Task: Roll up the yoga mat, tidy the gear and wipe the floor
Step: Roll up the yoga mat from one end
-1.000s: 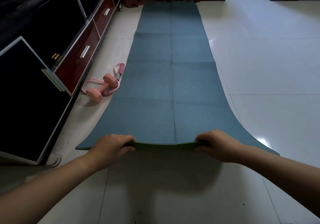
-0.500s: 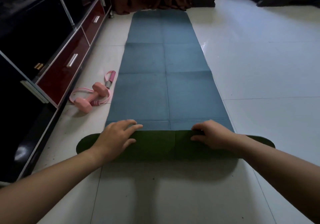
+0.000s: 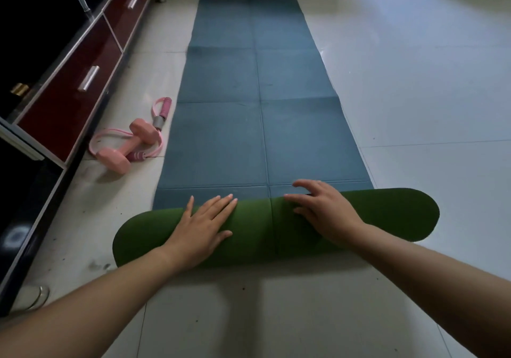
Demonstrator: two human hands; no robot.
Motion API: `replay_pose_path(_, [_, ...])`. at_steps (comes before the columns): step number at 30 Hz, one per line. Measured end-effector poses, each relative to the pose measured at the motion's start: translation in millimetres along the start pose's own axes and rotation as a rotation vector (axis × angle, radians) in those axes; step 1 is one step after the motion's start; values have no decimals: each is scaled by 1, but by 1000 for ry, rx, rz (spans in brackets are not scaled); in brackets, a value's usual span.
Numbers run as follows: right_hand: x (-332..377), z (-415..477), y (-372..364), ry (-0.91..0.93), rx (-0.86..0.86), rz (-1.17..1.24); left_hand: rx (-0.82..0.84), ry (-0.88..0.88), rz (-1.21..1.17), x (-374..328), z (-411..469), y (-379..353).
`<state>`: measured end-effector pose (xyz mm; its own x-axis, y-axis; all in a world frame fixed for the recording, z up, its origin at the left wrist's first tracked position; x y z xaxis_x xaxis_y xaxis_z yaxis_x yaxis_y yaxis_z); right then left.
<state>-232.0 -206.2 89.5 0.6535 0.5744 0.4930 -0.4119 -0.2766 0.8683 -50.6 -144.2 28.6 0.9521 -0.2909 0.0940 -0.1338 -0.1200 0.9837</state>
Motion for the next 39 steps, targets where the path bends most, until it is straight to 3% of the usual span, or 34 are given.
replay_pose_path(2, [7, -5, -13, 62, 12, -111, 4, -28, -14, -4, 6, -4])
replay_pose_path(7, [-1, -23, -57, -3, 236, -278, 85, -108, 1, -21, 15, -17])
replay_pose_path(12, [-3, -37, -72, 81, 216, -342, 180, -81, -10, -22, 10, -33])
replay_pose_path(20, [-20, -10, -69, -18, 253, -181, 52, -74, 119, -18, 11, -18])
replay_pose_path(27, [-24, -9, -80, -89, 303, -54, 262, -100, 32, -25, 10, -51])
replay_pose_path(33, [-30, -31, -80, -91, 322, -154, 183, -133, -89, -30, 15, -52])
replay_pose_path(36, [-33, -33, -80, -129, 308, -29, 68, -151, -43, -29, 15, -40])
replay_pose_path(39, [-41, -25, -78, -171, 292, 55, 0, -59, -25, -15, 11, -38])
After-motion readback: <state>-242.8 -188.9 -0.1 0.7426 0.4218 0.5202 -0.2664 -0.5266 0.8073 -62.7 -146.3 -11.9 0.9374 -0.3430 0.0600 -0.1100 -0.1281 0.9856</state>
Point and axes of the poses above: each hand's wrist, its own z-axis towards the middle knuckle, its own y-axis out of the back of the hand, x = y × z, the point moved 10 cm from there along z, towards the middle knuckle, and after that the axes turned 15 degrees about z, right-handed, at the moved point
